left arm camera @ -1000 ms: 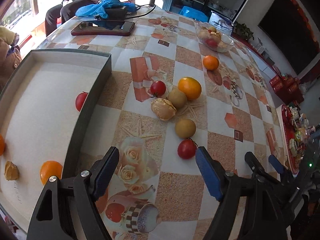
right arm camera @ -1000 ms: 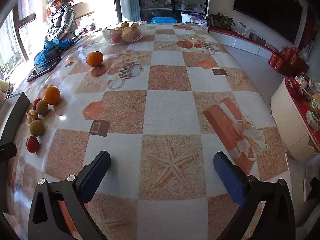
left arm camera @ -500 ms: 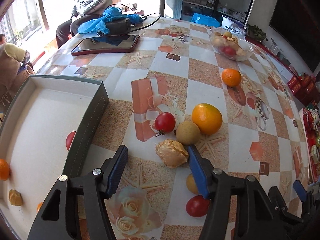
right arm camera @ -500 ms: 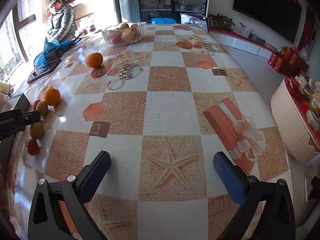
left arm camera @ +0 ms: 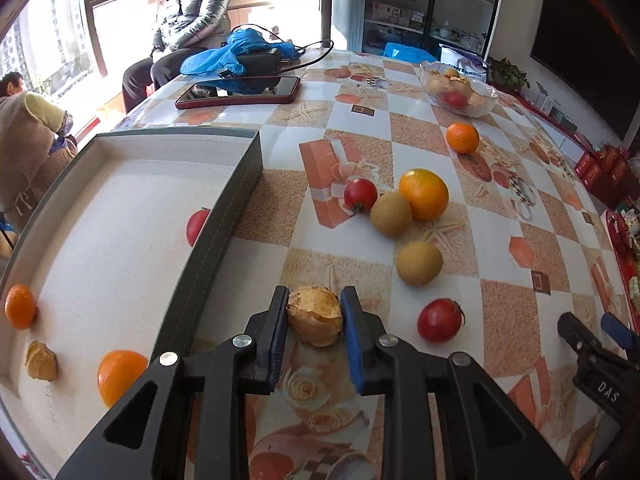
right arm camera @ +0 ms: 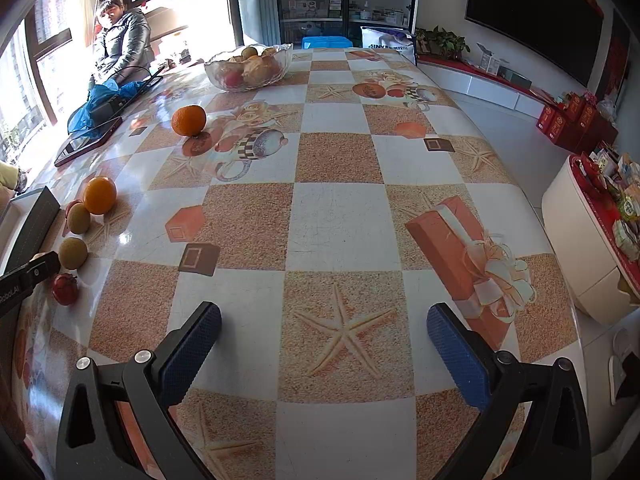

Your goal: Organize fruits

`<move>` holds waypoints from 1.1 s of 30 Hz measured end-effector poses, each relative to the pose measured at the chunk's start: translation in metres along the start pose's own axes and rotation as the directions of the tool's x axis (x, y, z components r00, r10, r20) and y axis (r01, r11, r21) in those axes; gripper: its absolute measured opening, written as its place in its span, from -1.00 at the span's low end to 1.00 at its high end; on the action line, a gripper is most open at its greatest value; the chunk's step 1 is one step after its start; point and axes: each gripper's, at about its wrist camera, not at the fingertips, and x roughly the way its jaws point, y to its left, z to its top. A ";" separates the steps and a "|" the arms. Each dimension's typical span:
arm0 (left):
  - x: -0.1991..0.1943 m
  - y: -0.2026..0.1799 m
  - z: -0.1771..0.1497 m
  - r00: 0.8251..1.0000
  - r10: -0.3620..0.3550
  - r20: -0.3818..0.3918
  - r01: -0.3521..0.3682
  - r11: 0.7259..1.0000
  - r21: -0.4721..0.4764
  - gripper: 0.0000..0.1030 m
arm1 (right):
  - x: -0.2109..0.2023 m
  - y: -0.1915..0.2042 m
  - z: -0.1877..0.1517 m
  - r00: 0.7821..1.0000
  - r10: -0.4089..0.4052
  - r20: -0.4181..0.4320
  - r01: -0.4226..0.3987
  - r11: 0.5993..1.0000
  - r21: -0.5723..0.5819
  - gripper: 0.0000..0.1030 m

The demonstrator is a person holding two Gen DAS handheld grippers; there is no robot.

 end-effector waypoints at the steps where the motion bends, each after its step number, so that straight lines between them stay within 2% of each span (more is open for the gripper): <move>1: -0.006 -0.001 -0.010 1.000 0.003 0.011 -0.004 1.000 0.019 -0.45 | 0.000 0.000 0.000 1.000 0.000 0.000 0.000 1.000 0.000 1.00; 5: -0.027 -0.002 -0.041 0.999 0.004 0.042 -0.008 0.997 0.073 -0.40 | 0.000 0.000 0.000 1.000 0.000 0.000 0.000 1.000 0.000 1.00; 6: -0.029 -0.001 -0.044 0.999 0.000 0.042 -0.003 0.998 0.069 -0.23 | 0.000 0.000 0.000 1.000 0.000 0.000 0.000 1.000 0.000 1.00; 7: -0.028 0.001 -0.044 0.999 -0.012 0.033 0.010 0.998 0.058 0.17 | 0.000 0.000 0.000 1.000 0.000 0.000 0.000 1.000 0.000 1.00; 9: -0.025 0.004 -0.040 0.998 -0.056 0.021 0.055 0.998 0.041 0.48 | 0.000 0.000 0.000 1.000 0.000 0.000 0.000 1.000 0.000 1.00; 15: -0.019 -0.003 -0.039 0.998 -0.030 0.054 0.026 0.998 0.062 0.55 | 0.000 0.000 0.000 1.000 0.000 0.000 0.000 1.000 0.000 1.00; 28: -0.019 -0.002 -0.041 0.997 -0.053 0.057 0.049 0.996 0.071 0.66 | 0.001 0.002 0.000 1.000 -0.011 -0.005 0.011 1.000 0.003 1.00; 31: -0.019 -0.004 -0.041 0.997 -0.053 0.056 0.049 0.996 0.075 0.68 | 0.001 0.005 0.003 0.999 -0.014 -0.037 0.015 1.000 0.017 1.00; 33: -0.019 -0.004 -0.041 0.997 -0.054 0.057 0.050 0.996 0.074 0.68 | 0.001 0.019 0.005 0.997 0.022 -0.078 -0.024 1.000 -0.020 1.00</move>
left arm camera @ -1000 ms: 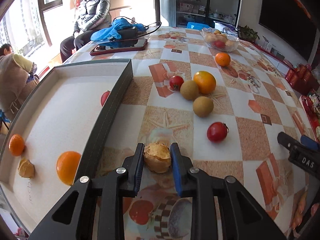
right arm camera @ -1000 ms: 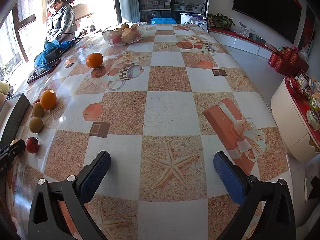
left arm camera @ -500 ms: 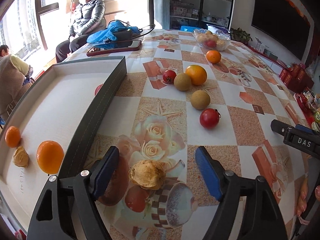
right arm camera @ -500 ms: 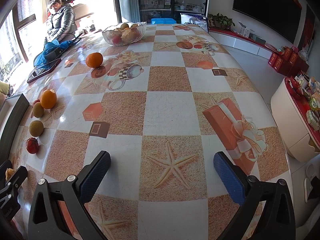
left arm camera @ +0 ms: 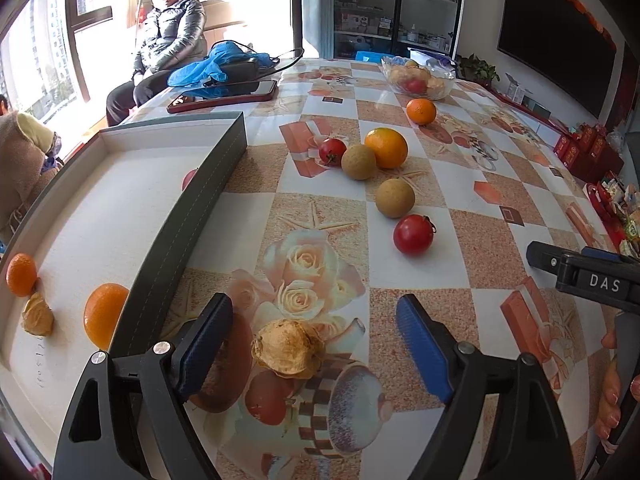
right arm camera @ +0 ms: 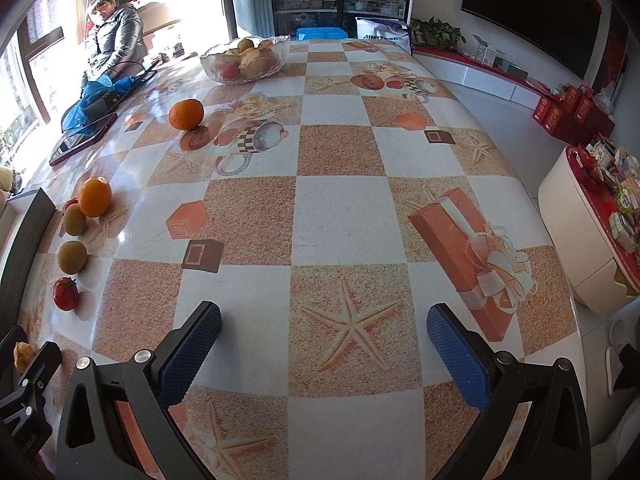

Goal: Organize fruits
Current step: 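Grasp a red tomato on the table with the right gripper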

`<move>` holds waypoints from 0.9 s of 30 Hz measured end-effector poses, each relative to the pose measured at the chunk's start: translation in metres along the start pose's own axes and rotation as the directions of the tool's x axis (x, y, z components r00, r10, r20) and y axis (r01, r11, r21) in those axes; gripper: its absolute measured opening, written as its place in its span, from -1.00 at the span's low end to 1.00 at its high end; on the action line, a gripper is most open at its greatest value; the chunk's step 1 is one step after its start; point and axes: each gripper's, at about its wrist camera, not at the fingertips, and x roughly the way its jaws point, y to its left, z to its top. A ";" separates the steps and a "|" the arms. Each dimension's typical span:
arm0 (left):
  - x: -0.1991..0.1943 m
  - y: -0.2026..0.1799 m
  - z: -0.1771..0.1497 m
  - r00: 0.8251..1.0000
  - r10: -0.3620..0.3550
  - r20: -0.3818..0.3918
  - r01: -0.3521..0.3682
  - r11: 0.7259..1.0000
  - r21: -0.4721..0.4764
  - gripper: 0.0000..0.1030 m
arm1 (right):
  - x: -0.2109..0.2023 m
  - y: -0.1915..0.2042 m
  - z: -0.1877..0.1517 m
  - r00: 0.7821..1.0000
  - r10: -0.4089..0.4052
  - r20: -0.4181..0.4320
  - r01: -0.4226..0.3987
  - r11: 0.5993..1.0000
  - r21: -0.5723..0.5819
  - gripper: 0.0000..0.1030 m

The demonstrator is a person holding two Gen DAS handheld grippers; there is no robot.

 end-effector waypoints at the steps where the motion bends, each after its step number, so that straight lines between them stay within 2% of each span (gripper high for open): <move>1: 0.000 0.000 0.000 1.000 0.001 0.000 -0.001 1.000 0.000 0.68 | -0.001 0.010 0.001 0.999 0.033 -0.016 -0.033 0.999 -0.028 1.00; 4: 0.000 0.001 0.000 1.000 0.000 0.000 0.000 1.000 0.000 0.68 | -0.004 0.043 0.004 0.980 0.192 -0.048 -0.195 0.978 -0.074 1.00; 6: 0.000 0.001 0.000 1.000 -0.002 0.000 0.002 1.000 0.000 0.68 | -0.002 0.064 0.008 0.964 0.257 -0.073 -0.263 0.961 -0.089 1.00; 11: 0.000 0.000 0.000 1.000 -0.011 0.004 0.011 1.000 -0.006 0.68 | 0.004 0.106 0.016 0.956 0.273 -0.106 -0.288 0.942 -0.171 1.00; 13: -0.001 0.000 0.000 1.000 -0.013 0.004 0.013 1.000 -0.007 0.68 | 0.004 0.120 0.017 0.960 0.257 -0.106 -0.275 0.938 -0.213 0.86; 16: -0.001 0.001 0.000 1.000 -0.014 0.005 0.014 1.000 -0.008 0.68 | 0.003 0.139 0.015 0.977 0.194 -0.085 -0.211 0.932 -0.296 0.46; 18: -0.001 -0.001 0.000 1.000 -0.017 0.006 0.017 1.000 -0.010 0.68 | 0.001 0.147 0.012 0.985 0.164 -0.059 -0.175 0.924 -0.340 0.05; 19: -0.001 0.001 0.000 1.000 -0.019 0.006 0.019 1.000 -0.011 0.68 | 0.000 0.149 0.010 0.983 0.172 -0.057 -0.181 0.921 -0.344 -0.05; 21: -0.001 0.000 0.001 1.000 -0.019 0.006 0.019 1.000 -0.011 0.68 | -0.002 0.147 0.010 0.984 0.169 -0.049 -0.175 0.923 -0.342 -0.52; 27: -0.001 0.000 0.000 1.000 -0.022 0.007 0.022 1.000 -0.012 0.68 | -0.005 0.106 0.005 0.988 0.155 -0.009 -0.152 0.956 -0.252 -0.51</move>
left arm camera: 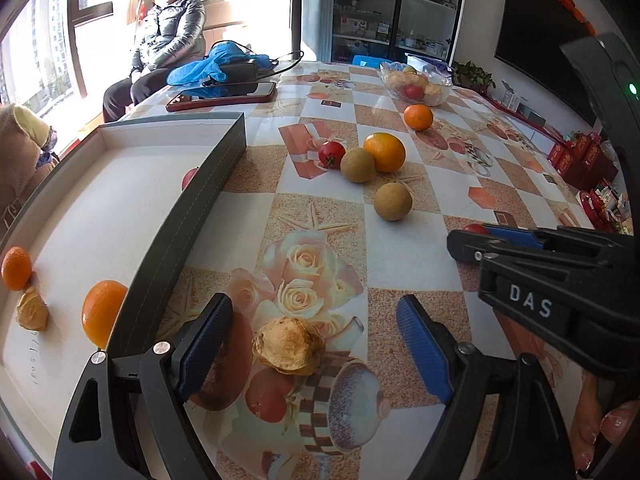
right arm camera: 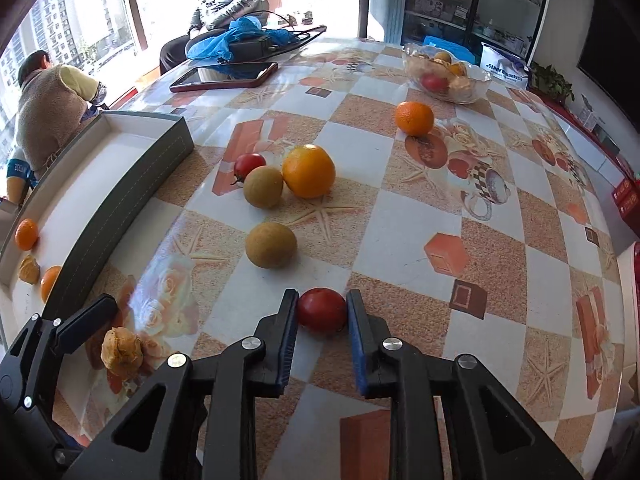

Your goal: Organize fruits

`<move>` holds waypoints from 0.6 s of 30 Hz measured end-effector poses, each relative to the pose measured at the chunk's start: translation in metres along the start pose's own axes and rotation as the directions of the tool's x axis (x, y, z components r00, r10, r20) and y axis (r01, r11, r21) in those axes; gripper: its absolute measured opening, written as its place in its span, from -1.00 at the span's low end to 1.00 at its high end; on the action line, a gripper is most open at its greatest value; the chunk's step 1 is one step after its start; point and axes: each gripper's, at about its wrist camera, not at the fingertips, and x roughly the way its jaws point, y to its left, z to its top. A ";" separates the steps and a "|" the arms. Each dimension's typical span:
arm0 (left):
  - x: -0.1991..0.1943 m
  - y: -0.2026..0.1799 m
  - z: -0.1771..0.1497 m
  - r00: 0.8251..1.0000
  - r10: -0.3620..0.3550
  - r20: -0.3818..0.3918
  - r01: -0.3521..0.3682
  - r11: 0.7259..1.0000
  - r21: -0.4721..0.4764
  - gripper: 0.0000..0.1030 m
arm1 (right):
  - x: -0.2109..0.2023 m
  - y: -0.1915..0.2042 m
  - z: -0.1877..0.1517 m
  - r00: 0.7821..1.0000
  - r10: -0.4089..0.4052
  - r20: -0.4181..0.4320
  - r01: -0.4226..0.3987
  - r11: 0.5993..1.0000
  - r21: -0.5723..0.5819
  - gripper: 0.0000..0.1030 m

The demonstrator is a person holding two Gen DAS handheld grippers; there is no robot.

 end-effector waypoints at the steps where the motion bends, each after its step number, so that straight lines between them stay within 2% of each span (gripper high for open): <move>1: -0.001 0.001 -0.001 1.000 0.001 0.000 -0.001 1.000 0.001 0.68 | -0.003 -0.009 -0.005 1.000 -0.007 0.005 0.007 1.000 0.019 -0.51; 8: 0.000 0.001 0.000 1.000 0.001 -0.001 -0.001 1.000 -0.001 0.68 | -0.026 -0.052 -0.042 0.995 -0.069 0.073 0.063 0.995 0.082 -0.51; 13: 0.001 -0.001 0.000 1.000 0.008 -0.006 -0.008 1.000 0.015 0.70 | -0.026 -0.053 -0.044 0.991 -0.098 0.092 0.090 0.992 0.093 -0.50; 18: -0.002 0.002 -0.003 1.000 -0.029 0.001 0.029 1.000 0.005 0.70 | -0.026 -0.055 -0.045 0.992 -0.087 0.087 0.079 0.992 0.098 -0.48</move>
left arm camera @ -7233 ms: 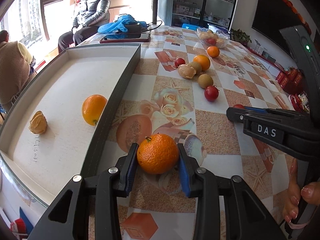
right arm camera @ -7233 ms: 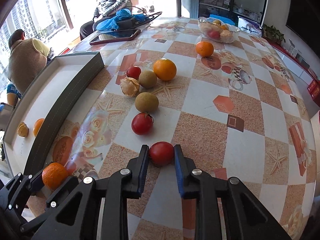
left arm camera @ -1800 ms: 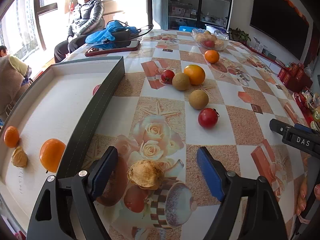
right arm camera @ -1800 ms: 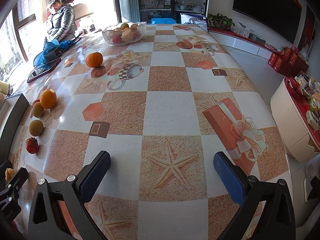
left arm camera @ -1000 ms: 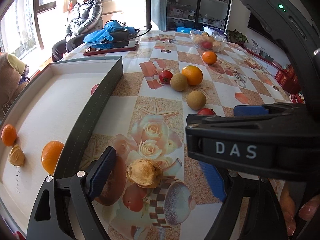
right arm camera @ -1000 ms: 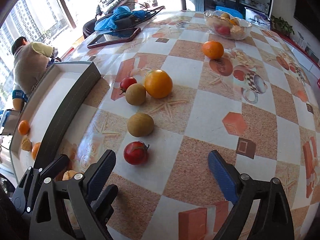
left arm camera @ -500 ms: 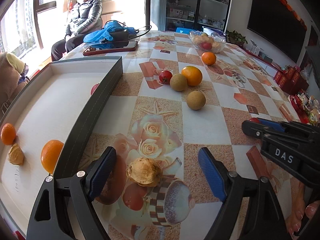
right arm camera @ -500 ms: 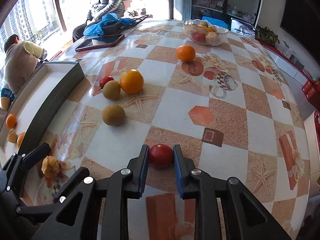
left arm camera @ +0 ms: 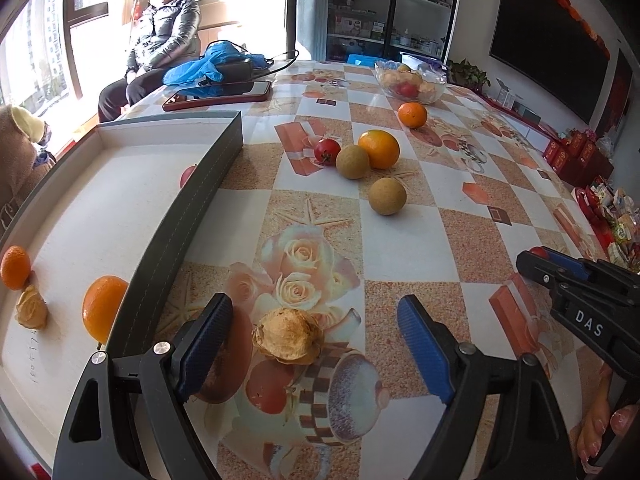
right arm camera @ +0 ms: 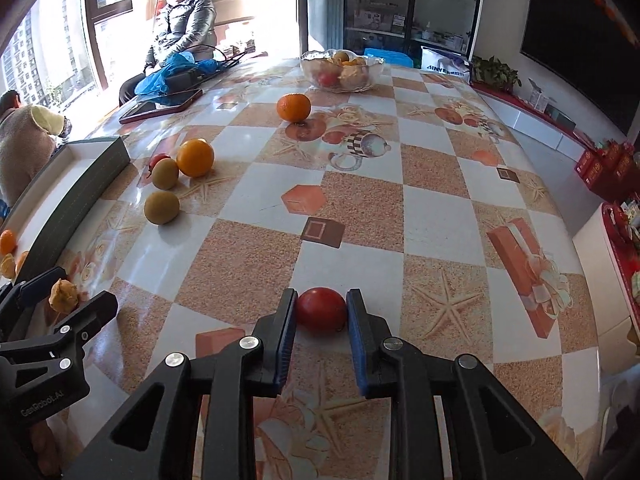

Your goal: Organize fruits

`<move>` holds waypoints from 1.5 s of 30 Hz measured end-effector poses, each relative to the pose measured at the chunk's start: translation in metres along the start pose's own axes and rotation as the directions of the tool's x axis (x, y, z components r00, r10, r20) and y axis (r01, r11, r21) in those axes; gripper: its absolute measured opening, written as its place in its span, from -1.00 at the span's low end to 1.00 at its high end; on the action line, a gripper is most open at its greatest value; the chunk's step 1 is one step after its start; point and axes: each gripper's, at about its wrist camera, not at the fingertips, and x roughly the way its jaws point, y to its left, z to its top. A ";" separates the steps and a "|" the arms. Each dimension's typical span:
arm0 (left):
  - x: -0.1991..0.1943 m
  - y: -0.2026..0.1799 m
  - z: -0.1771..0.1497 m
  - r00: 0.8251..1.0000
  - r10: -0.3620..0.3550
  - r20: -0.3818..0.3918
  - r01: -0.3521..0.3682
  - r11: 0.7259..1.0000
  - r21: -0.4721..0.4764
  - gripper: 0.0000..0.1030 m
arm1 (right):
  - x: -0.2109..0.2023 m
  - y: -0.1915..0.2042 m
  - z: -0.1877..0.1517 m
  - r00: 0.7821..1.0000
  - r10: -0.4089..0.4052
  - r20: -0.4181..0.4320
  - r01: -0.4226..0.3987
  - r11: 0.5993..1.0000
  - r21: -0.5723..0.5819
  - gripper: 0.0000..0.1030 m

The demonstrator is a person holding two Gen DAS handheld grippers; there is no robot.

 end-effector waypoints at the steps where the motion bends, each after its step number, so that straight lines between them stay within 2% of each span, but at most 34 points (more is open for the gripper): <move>1: -0.002 0.002 -0.001 1.000 -0.010 0.002 0.010 1.000 -0.003 0.70 | -0.001 -0.001 -0.001 1.000 0.002 -0.001 -0.002 1.000 0.000 -0.47; 2: -0.002 0.003 -0.002 1.000 -0.021 0.004 0.021 1.000 -0.006 0.69 | -0.001 -0.002 -0.002 1.000 0.002 -0.001 -0.002 1.000 -0.001 -0.40; 3: -0.004 0.004 -0.002 0.999 -0.033 0.006 0.033 0.999 -0.011 0.67 | -0.001 -0.002 -0.001 1.000 -0.002 -0.005 0.002 1.000 -0.001 0.01; 5: -0.006 0.007 -0.004 0.998 -0.054 0.011 0.054 0.998 -0.025 0.64 | 0.001 -0.006 -0.005 1.000 -0.003 -0.019 0.003 1.000 0.009 0.58; 9: -0.009 0.010 -0.003 0.999 -0.048 0.000 0.048 0.999 -0.022 0.46 | 0.000 -0.011 -0.009 1.000 -0.003 -0.018 0.003 1.000 0.015 0.58; 14: -0.007 0.011 0.001 0.998 -0.053 -0.029 0.053 0.998 -0.015 0.43 | 0.000 -0.012 -0.009 1.000 -0.006 -0.010 0.007 1.000 0.015 0.64; 17: -0.007 0.017 0.002 0.996 -0.084 -0.030 0.083 0.996 -0.040 0.42 | 0.003 -0.013 -0.009 1.000 0.003 -0.023 -0.003 1.000 0.017 0.88; 18: -0.008 0.019 0.002 0.995 -0.095 -0.030 0.094 0.995 -0.046 0.39 | 0.003 -0.013 -0.008 1.000 0.003 -0.024 -0.003 1.000 0.016 0.89; 24: -0.010 0.025 0.002 0.994 -0.102 -0.038 0.100 0.994 -0.040 0.13 | 0.004 -0.012 -0.008 1.000 0.008 -0.024 -0.008 1.000 0.015 0.93; 28: -0.010 0.027 0.002 0.995 -0.091 -0.047 0.089 0.995 -0.056 0.04 | 0.004 -0.012 -0.008 1.000 0.008 -0.024 -0.007 1.000 0.015 0.93; 35: -0.013 0.003 -0.007 0.999 0.008 -0.033 -0.007 0.999 0.031 -0.03 | 0.004 -0.012 -0.008 1.000 0.011 -0.022 -0.010 1.000 0.018 0.93; 43: -0.011 0.004 -0.003 0.998 0.031 -0.046 -0.030 0.999 0.012 -0.44 | 0.010 -0.008 0.001 0.999 -0.004 -0.048 0.004 1.000 0.017 0.92; 44: -0.011 0.005 -0.003 0.998 0.027 -0.048 -0.027 1.000 0.008 -0.44 | 0.010 -0.006 0.003 0.999 -0.004 -0.052 0.005 1.000 0.020 0.87; 45: -0.012 0.005 -0.003 0.998 0.024 -0.051 -0.023 1.000 0.003 -0.45 | 0.010 -0.004 0.005 0.999 -0.005 -0.048 0.006 1.000 0.017 0.70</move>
